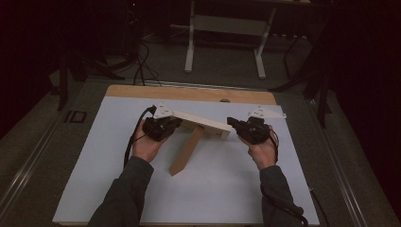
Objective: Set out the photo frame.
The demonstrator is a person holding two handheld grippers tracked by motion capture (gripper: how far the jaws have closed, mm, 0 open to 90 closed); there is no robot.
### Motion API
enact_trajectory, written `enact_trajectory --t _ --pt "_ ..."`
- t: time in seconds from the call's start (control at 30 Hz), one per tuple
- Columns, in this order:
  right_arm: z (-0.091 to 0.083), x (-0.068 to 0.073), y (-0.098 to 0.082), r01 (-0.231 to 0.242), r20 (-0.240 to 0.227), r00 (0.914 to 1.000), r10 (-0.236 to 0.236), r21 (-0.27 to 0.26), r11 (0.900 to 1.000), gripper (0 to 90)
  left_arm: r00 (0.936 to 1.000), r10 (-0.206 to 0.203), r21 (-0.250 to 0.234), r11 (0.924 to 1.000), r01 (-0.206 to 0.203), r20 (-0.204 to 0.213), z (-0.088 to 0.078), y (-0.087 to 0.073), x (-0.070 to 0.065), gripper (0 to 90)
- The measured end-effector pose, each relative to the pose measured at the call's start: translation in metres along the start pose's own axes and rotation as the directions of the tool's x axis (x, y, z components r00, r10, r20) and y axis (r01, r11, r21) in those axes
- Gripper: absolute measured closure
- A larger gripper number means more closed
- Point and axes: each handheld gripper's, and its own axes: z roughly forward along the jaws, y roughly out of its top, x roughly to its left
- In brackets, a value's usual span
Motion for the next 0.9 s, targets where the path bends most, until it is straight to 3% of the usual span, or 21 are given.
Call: enact_trajectory --t 0.9 --pt "-0.002 0.023 -0.004 0.052 -0.072 0.9961 -0.051 0.011 0.999 90.0 0.9991 0.035 0.004 0.9994 -0.035 0.024 0.009 0.009 -0.017 90.0"
